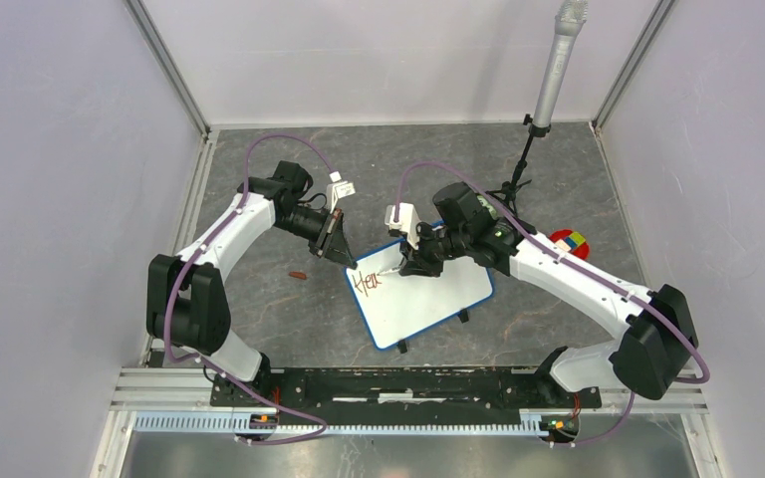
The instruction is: Write a sentence on the whiteboard
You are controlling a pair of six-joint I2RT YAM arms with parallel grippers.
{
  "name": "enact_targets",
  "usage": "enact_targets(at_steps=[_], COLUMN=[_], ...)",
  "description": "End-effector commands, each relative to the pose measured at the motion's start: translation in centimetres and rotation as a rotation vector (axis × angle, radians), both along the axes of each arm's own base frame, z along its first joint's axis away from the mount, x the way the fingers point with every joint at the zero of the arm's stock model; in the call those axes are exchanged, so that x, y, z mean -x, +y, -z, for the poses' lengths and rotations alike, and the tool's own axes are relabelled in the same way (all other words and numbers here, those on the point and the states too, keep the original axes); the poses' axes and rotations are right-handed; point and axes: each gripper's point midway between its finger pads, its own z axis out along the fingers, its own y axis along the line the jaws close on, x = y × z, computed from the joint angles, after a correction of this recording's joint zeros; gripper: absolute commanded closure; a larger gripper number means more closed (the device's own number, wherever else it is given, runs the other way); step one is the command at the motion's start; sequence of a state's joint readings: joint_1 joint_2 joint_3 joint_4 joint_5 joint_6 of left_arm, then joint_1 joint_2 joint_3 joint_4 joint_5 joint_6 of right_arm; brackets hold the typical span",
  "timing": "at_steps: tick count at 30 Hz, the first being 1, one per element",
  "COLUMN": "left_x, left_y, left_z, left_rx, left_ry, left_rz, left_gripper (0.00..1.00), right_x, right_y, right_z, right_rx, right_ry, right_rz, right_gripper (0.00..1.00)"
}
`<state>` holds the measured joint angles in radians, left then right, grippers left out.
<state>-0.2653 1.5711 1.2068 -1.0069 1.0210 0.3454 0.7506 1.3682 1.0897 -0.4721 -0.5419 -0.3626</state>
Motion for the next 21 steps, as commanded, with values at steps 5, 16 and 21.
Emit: enact_targets(at_steps=[5, 16, 21], left_x=[-0.1, -0.1, -0.2], left_y=[-0.2, -0.2, -0.2], left_z=[-0.6, -0.6, -0.6], left_rx=[0.007, 0.006, 0.007], left_ry=[-0.029, -0.029, -0.03], left_rz=[0.013, 0.012, 0.013], left_gripper=[0.97, 0.98, 0.98], right_x=[-0.3, 0.9, 0.4], right_y=[-0.8, -1.3, -0.6], right_z=[0.0, 1.2, 0.2], right_rx=[0.016, 0.029, 0.005], right_ry=[-0.042, -0.003, -0.015], right_rz=[0.023, 0.0, 0.001], right_gripper=[1.0, 1.0, 1.0])
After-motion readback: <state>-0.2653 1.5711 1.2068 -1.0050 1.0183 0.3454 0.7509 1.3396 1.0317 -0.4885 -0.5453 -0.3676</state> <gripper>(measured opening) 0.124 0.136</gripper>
